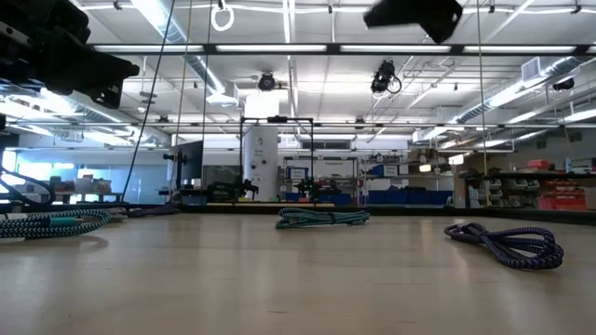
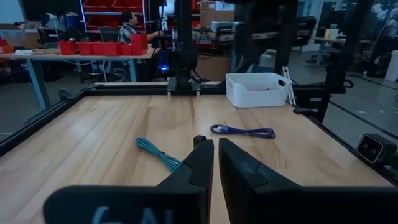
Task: Pick and place USB-C Cables
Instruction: Put the bottom violet charger cable into the white bin
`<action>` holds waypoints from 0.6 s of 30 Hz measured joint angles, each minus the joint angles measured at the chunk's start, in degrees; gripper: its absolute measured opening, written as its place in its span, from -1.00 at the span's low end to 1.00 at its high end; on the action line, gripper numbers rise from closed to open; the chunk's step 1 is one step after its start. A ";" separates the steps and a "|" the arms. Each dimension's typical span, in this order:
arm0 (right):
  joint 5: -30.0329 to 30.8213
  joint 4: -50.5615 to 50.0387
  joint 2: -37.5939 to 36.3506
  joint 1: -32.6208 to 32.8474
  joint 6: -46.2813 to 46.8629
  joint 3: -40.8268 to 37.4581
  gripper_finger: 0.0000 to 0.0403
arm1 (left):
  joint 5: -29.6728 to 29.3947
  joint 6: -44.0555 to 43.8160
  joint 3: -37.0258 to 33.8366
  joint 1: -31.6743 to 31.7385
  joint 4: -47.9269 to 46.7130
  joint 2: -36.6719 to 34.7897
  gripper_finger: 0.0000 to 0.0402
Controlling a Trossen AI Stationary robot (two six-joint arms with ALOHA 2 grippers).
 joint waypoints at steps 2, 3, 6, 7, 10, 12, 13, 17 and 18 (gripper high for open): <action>-1.21 -3.90 -0.54 -1.48 5.28 0.00 0.19 | 0.01 -0.02 0.00 0.01 0.02 0.01 -0.85; -1.72 -5.56 -0.54 -2.22 8.55 0.00 0.23 | 0.01 -0.04 0.01 0.00 0.04 0.01 -0.84; -3.20 -9.31 0.83 -4.12 20.28 0.00 0.32 | 0.01 -1.49 0.00 0.00 0.07 0.00 -0.82; -4.37 -9.94 1.59 -4.64 24.43 0.00 0.33 | 0.01 -1.51 0.00 0.00 0.06 -0.01 -0.81; -9.44 -11.98 4.57 -5.35 33.57 0.00 0.32 | 0.01 -1.53 0.01 0.00 0.06 0.01 -0.81; -11.36 -14.86 6.72 -5.67 38.72 0.00 0.29 | 0.01 -1.51 -0.01 0.00 0.06 -0.01 -0.82; -12.27 -16.75 7.78 -5.97 41.11 0.00 0.27 | 0.01 -1.53 0.01 0.02 0.04 0.01 -0.82; -15.84 -23.54 10.84 -7.05 51.00 -0.02 0.19 | 0.01 -1.50 0.01 0.02 0.00 0.00 -0.85; -16.35 -23.81 11.34 -7.09 52.34 -0.02 0.18 | 0.01 -1.48 0.01 0.01 0.00 0.01 -0.85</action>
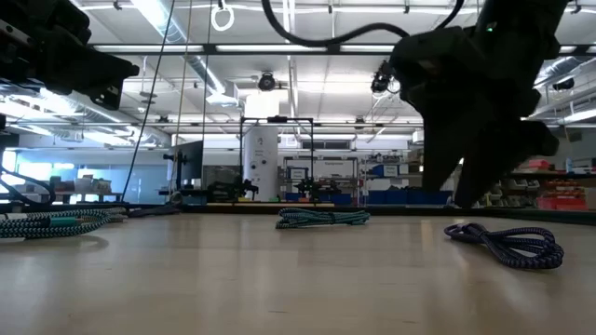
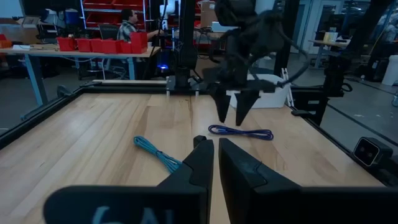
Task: Pick and place USB-C Cables
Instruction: Put the bottom violet charger cable into the white bin
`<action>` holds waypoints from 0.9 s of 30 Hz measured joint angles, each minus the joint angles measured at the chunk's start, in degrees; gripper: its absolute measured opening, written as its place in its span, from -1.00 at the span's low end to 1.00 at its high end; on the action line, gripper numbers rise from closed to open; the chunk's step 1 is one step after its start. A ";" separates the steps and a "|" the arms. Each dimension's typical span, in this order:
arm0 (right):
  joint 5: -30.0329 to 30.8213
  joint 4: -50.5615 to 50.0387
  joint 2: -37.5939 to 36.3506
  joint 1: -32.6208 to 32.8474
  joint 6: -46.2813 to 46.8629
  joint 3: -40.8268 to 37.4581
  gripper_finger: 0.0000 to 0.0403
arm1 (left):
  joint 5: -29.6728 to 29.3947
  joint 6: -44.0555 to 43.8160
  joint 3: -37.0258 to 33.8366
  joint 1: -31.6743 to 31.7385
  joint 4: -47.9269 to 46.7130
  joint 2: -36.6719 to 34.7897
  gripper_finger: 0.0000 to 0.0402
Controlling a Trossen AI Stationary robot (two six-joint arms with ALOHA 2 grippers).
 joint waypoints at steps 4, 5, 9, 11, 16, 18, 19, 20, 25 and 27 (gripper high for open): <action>-0.46 0.51 0.98 -0.17 3.51 0.00 0.16 | 0.00 0.02 0.00 0.01 -0.02 -0.02 -0.83; -0.45 0.86 0.94 -0.20 3.83 0.01 0.16 | 0.00 0.02 -0.02 -0.01 -0.02 0.00 -0.83; -0.75 -3.04 0.46 0.71 6.12 1.69 0.16 | -0.02 -0.02 0.00 -0.01 -0.08 0.00 -0.81; -0.84 -6.00 0.47 1.50 8.06 3.23 0.16 | 0.00 0.02 -0.01 -0.01 -0.11 0.00 -0.81; -0.98 -8.32 1.68 2.65 13.57 4.04 0.16 | 0.00 0.02 0.00 -0.01 -0.11 0.00 -0.83; -0.85 -8.46 3.08 2.96 14.96 4.00 0.16 | 0.00 0.04 0.00 -0.01 -0.11 -0.02 -0.85; -0.83 -7.77 3.93 3.02 15.43 4.00 0.16 | -0.02 0.04 0.00 0.00 -0.09 0.00 -0.85; -0.67 -7.05 4.75 3.04 15.50 4.00 0.16 | -0.02 0.04 -0.01 0.00 -0.08 -0.01 -0.85; -0.44 -5.92 8.76 3.04 15.40 4.39 0.13 | -0.04 0.07 0.00 -0.01 0.25 0.00 -0.83; 0.07 -6.73 10.04 3.10 14.97 4.86 0.09 | -0.01 0.09 -0.01 -0.01 0.24 0.00 -0.81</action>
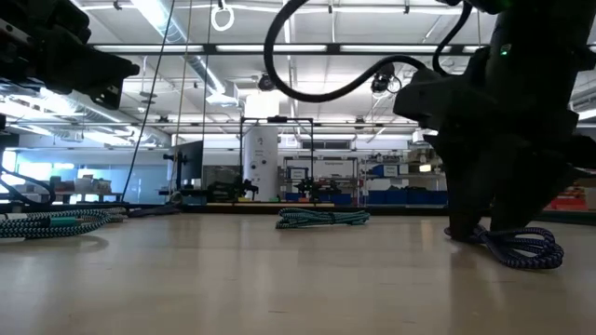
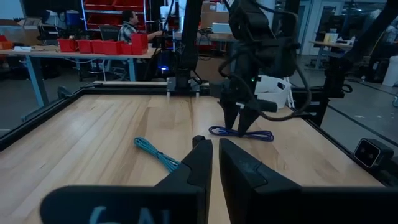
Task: Pick and place USB-C Cables
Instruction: Put the bottom violet charger cable into the white bin
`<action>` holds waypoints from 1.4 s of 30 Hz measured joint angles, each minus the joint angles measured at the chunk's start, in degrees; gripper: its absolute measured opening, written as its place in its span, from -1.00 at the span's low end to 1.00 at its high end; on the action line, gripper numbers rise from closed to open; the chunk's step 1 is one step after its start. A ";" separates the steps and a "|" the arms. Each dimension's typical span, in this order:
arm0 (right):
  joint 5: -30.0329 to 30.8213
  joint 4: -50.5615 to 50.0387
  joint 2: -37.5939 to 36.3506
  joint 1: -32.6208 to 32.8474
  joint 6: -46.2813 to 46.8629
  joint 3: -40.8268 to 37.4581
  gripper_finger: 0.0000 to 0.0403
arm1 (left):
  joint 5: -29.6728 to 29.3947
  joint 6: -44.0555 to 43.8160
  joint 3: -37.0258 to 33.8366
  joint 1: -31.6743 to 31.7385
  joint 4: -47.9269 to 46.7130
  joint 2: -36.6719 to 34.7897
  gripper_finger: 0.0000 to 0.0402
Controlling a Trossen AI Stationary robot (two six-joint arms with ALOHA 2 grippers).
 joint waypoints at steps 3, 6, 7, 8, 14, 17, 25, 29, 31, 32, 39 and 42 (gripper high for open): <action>0.84 -2.34 1.45 0.56 -0.45 1.12 -0.04 | 0.01 -0.05 0.00 -0.01 0.04 0.00 -0.81; 2.05 -3.99 1.70 1.47 -0.43 1.30 -0.26 | 0.01 -0.07 -0.01 -0.01 0.13 0.00 -0.82; 2.46 -4.63 1.74 1.82 -0.38 1.28 -0.33 | -0.01 -0.07 0.00 0.01 0.14 0.00 -0.83; 2.83 -5.16 1.76 2.16 -0.15 1.26 -0.42 | 0.00 -0.07 -0.01 0.00 0.13 0.00 -0.83; 4.04 -6.45 1.12 4.68 -0.91 1.05 -0.89 | -0.01 -0.13 -0.01 -0.01 0.13 0.00 -0.85; 5.73 -7.62 -1.40 6.98 0.47 0.55 -0.90 | -0.01 -0.13 0.01 0.01 0.13 0.00 -0.83; 11.70 -7.91 -13.35 16.86 2.21 4.24 -0.92 | -0.01 -0.75 -0.01 0.01 0.11 0.00 -0.81; 11.53 -8.20 -17.69 22.92 6.64 6.40 -0.92 | 0.00 -1.70 -0.01 0.01 0.09 0.00 -0.81; 10.89 -11.22 -18.56 25.90 11.98 6.46 -0.92 | 0.00 -1.70 0.00 0.00 0.11 0.00 -0.83; 9.94 -13.32 -19.02 27.47 15.46 6.47 -0.92 | -0.01 -1.70 0.00 0.00 0.11 0.00 -0.83; -5.47 -30.76 -19.41 35.92 38.22 6.51 -0.92 | 0.00 -1.69 0.00 0.00 0.11 0.00 -0.84; -8.70 -30.70 -19.41 35.15 38.20 5.53 -0.92 | -0.01 -1.70 0.00 0.00 0.11 0.00 -0.82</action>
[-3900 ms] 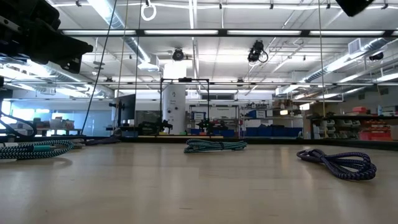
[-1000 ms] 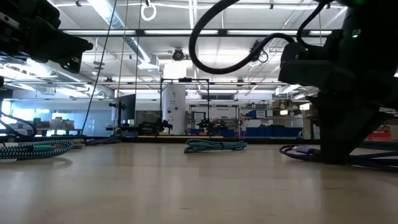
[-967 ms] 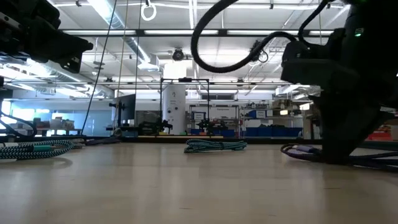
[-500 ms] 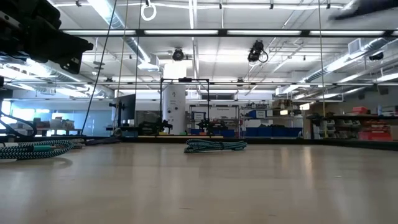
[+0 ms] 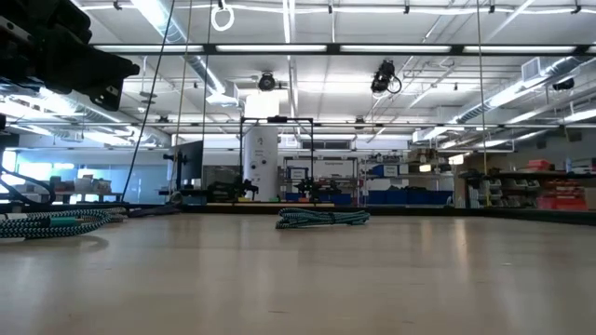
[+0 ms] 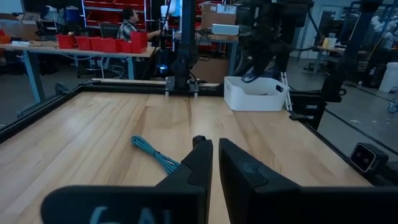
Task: Pick and place USB-C Cables
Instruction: Put the bottom violet charger cable into the white bin
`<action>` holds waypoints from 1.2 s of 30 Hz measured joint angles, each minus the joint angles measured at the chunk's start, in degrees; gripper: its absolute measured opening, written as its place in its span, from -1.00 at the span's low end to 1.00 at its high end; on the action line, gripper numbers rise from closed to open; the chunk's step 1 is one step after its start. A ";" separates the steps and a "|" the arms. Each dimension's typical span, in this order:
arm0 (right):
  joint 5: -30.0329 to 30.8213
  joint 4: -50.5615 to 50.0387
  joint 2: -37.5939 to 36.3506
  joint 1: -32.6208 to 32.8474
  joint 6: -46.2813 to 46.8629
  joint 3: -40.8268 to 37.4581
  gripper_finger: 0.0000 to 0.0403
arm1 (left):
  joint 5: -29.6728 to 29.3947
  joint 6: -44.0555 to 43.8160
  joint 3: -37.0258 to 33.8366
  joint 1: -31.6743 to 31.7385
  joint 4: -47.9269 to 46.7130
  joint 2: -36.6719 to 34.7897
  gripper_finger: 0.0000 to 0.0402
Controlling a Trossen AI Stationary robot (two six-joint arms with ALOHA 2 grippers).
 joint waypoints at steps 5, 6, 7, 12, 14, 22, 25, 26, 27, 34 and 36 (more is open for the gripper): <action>-16.96 -1.05 0.00 -1.77 1.48 -3.75 -0.92 | 0.00 -0.36 -0.01 0.00 0.00 0.00 -0.81; -19.94 -1.53 0.00 -1.61 2.32 -4.72 -0.92 | 0.02 -0.37 -0.01 0.00 -0.01 0.00 -0.81; -21.50 -1.57 0.00 -1.45 2.73 -5.63 -0.92 | 0.00 -0.37 0.01 -0.01 -0.02 0.00 -0.82; -20.23 0.73 0.00 -2.46 2.75 -8.38 -0.92 | 0.02 -0.39 -0.01 0.01 0.00 0.00 -0.85; -20.42 1.57 0.00 -3.16 2.75 -9.64 -0.92 | 0.02 -0.39 -0.01 -0.01 -0.02 0.00 -0.85; -21.90 5.46 -0.02 -3.65 3.34 -13.78 -0.89 | 0.02 -0.42 0.00 -0.01 0.00 0.00 -0.81; -21.83 8.64 -0.02 -3.63 3.29 -15.48 -0.85 | 0.02 -0.42 0.01 -0.01 -0.02 0.00 -0.81; -21.83 9.68 -0.02 -3.63 3.27 -16.02 -0.84 | 0.02 -0.42 0.01 0.01 0.00 0.00 -0.81; -21.83 10.62 -0.02 -3.63 3.21 -16.56 -0.83 | 0.02 -0.42 -0.01 -0.01 -0.02 0.00 -0.81; -21.44 12.18 -0.02 -3.54 3.03 -18.18 -0.66 | 0.02 -0.42 0.00 0.01 0.00 0.00 -0.84; -21.50 12.20 -0.02 -3.36 2.99 -18.15 -0.56 | 0.00 -0.42 0.01 0.01 -0.02 0.00 -0.85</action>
